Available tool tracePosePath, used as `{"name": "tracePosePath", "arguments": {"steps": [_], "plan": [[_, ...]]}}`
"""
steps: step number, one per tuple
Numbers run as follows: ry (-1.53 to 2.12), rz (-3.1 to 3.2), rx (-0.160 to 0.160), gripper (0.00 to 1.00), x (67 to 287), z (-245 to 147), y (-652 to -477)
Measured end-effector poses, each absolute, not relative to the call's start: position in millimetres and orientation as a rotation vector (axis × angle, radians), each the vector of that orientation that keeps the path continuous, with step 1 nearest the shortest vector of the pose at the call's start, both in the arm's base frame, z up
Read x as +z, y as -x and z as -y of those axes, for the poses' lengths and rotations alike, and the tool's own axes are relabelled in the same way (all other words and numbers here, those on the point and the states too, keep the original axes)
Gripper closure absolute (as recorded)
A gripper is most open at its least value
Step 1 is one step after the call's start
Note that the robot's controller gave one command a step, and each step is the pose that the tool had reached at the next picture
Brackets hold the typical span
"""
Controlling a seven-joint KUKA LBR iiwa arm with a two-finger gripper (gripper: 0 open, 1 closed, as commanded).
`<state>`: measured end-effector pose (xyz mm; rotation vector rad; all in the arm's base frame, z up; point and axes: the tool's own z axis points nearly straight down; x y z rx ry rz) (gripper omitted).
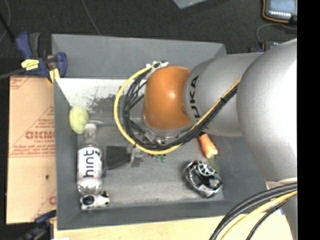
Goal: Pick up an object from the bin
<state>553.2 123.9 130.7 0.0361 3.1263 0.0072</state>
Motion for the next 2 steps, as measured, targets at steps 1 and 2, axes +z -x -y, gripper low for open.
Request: {"name": "tracePosePath", "arguments": {"steps": [1,2], "plan": [[-0.036,-3.124,0.008,1.0,142.2,-124.0,-554.0],[-0.036,-3.123,0.008,1.0,150.7,-123.9,-554.2]]}}
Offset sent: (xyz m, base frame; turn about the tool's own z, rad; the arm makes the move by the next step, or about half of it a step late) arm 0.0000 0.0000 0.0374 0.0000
